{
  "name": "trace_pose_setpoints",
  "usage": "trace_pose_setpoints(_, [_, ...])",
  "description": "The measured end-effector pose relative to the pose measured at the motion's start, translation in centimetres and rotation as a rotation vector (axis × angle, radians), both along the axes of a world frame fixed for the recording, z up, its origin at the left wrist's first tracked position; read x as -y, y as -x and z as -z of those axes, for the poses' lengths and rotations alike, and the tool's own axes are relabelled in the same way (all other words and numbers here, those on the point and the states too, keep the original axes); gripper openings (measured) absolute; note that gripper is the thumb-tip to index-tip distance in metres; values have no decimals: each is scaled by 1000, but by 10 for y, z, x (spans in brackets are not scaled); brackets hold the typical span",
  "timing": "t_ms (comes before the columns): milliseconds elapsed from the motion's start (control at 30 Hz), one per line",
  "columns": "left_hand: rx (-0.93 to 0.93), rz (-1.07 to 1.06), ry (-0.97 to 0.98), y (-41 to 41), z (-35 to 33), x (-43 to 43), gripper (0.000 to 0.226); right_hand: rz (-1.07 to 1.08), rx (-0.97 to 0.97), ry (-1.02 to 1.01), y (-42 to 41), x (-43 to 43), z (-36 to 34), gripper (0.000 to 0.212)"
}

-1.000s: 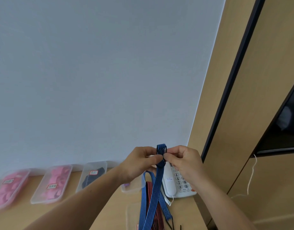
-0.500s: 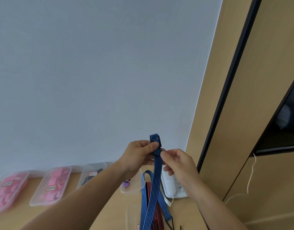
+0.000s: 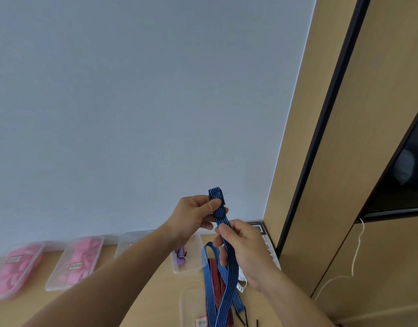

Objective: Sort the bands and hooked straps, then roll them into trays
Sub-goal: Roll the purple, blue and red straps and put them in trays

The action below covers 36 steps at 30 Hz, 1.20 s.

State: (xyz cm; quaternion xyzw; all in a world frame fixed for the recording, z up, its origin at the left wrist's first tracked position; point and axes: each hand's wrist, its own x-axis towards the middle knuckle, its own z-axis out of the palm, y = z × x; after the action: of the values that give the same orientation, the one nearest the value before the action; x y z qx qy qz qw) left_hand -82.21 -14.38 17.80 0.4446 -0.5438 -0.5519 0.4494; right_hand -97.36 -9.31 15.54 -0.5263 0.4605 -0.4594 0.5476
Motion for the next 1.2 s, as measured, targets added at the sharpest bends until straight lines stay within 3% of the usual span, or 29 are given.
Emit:
trace_pose_setpoints(100, [56,-20,63,-1,4,-2,20,6,-47,2,-1,0,1,23])
trace_pose_setpoints(267, [220,65,251,-9,11,-5,20,14,53,-79,1,-1,1,45])
trace_pose_setpoints(467, [698,64,800,-11,20,-12,21,29,112,-141,3,0,-3,75])
trace_pose_setpoints(567, [804,18,1064,-12,19,-15,29,35,109,-133,4,2,-2,81])
trace_pose_setpoints(633, [842,33,1139,-12,17,-14,31,40,133,-137,5,3,1,75])
trace_pose_setpoints(767, [931,174,1048,-18,13,-10,41,51,156,-113,6,2,4,60])
trace_pose_setpoints(900, [862,217,768,-17,18,-8,54,85,130,-38,4,2,3,51])
trace_pose_setpoints(967, [648,124,533,-12,18,-11,51,108,131,4,1,2,3,48])
trace_pose_setpoints(1100, [45,21,72,4,12,-16,35,170,123,62,-5,3,6,41])
trace_pose_setpoints(1200, [-118,68,-59,6,0,-18,17,193,96,110,-9,1,10,34])
